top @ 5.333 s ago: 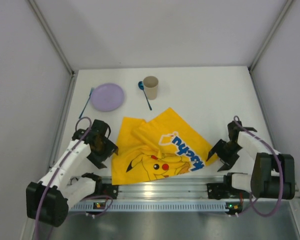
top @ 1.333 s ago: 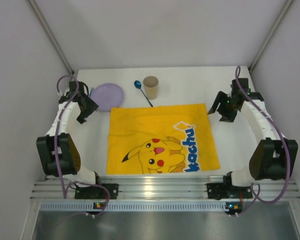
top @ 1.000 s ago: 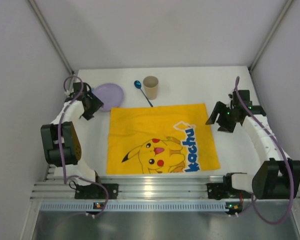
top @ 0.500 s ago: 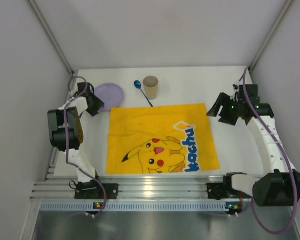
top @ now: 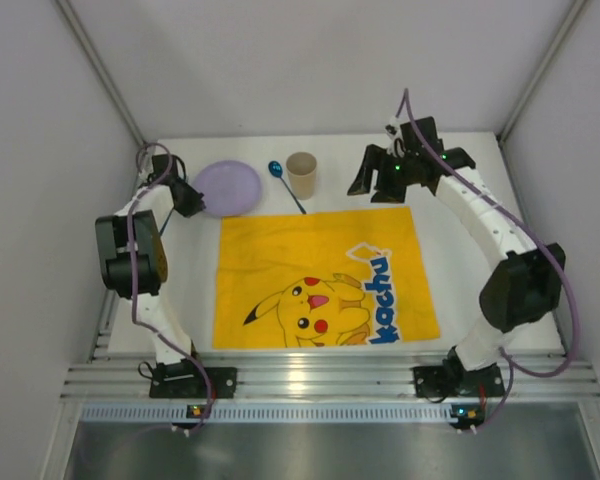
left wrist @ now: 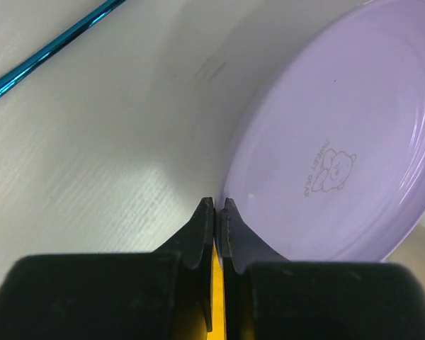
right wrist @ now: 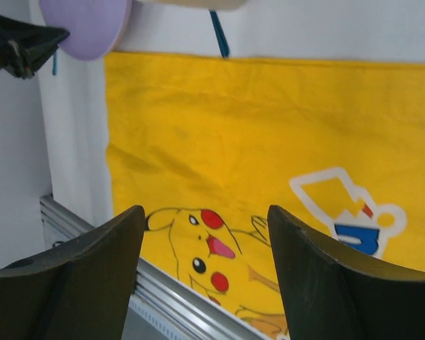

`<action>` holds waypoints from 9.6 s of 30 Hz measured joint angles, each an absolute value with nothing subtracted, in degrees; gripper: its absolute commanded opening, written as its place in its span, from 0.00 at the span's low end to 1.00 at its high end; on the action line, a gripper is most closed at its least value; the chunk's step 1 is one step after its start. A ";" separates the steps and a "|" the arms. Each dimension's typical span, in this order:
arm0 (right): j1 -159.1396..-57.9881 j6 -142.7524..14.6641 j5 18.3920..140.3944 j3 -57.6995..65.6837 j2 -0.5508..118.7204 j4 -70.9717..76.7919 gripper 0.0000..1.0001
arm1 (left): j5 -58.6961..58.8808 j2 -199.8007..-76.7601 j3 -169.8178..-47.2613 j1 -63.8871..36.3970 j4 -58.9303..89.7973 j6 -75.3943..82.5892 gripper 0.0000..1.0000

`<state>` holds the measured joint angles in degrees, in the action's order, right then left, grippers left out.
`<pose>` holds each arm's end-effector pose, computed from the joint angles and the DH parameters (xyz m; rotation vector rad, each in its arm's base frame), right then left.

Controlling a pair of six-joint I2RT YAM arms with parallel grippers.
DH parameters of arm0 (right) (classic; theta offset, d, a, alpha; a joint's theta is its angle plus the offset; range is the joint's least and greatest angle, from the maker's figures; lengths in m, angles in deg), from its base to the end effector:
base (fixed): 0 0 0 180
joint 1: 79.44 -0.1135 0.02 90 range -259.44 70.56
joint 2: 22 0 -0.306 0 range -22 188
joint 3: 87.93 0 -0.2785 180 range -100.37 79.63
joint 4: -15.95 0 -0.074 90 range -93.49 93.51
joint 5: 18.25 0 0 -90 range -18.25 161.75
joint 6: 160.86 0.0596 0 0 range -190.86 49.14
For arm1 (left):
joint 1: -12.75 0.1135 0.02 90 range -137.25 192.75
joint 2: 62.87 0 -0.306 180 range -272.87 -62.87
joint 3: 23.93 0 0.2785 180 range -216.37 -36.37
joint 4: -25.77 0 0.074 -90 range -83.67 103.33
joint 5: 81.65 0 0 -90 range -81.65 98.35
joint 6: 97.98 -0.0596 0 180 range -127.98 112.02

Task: Set the dinner table for one person

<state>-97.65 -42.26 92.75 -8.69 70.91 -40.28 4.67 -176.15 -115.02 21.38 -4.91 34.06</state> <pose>0.3709 0.1445 0.3602 0.0510 2.5044 0.8022 0.4745 0.0682 0.1830 -1.0538 2.2893 -0.3208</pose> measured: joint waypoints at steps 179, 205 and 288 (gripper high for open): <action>-95.45 -40.36 96.26 0.91 56.18 -32.31 1.00 | 14.44 -169.31 -149.82 -6.12 -25.24 31.85 0.00; -104.45 -19.16 112.50 28.56 45.49 -4.99 0.74 | 27.69 -162.99 -140.29 -35.47 -33.45 43.79 0.00; -91.51 -47.44 81.95 24.03 52.85 -59.78 0.75 | 1.65 -184.21 -125.16 27.96 -7.16 0.97 0.87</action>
<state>-91.51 -47.44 81.95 24.03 52.85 -59.78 1.65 -184.21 -125.16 27.96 -7.16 0.97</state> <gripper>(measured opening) 0.752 0.874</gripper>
